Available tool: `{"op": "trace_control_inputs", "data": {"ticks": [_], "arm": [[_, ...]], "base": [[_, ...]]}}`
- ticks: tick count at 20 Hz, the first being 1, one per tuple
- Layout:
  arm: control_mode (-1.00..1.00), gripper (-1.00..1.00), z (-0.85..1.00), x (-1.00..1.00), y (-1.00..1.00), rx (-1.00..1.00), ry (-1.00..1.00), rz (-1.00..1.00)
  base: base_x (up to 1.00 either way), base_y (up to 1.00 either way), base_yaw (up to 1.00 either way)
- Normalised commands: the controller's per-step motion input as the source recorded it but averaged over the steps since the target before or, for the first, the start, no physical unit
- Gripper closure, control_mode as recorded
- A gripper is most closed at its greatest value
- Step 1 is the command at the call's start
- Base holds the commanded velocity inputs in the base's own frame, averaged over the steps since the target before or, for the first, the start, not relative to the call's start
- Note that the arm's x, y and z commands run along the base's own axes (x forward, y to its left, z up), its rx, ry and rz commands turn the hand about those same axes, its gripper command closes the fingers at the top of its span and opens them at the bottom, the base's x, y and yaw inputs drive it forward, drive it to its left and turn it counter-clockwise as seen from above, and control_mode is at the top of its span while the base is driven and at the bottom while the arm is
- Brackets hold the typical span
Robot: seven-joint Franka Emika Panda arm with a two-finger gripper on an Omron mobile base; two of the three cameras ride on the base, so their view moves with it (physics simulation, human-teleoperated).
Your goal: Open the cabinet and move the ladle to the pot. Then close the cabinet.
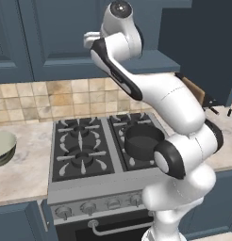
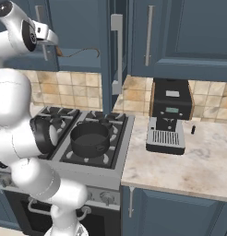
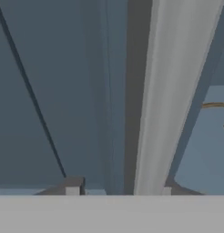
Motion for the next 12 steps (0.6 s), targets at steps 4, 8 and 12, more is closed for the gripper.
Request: {"op": "trace_control_inputs", "data": {"ticks": [4, 8, 12], "arm": [[-1.0, 1.0, -0.48, -0.42, 0.44, 0.0, -0.12, 0.07], [-1.0, 1.0, -0.49, -0.43, 0.39, 0.0, -0.2, 0.11], [-1.0, 1.0, -0.41, -0.49, 0.44, 0.0, -0.19, 0.15]], "base": [[0.0, 0.0, 0.0], [0.0, 0.0, 0.0], [0.0, 0.0, 0.0]]}}
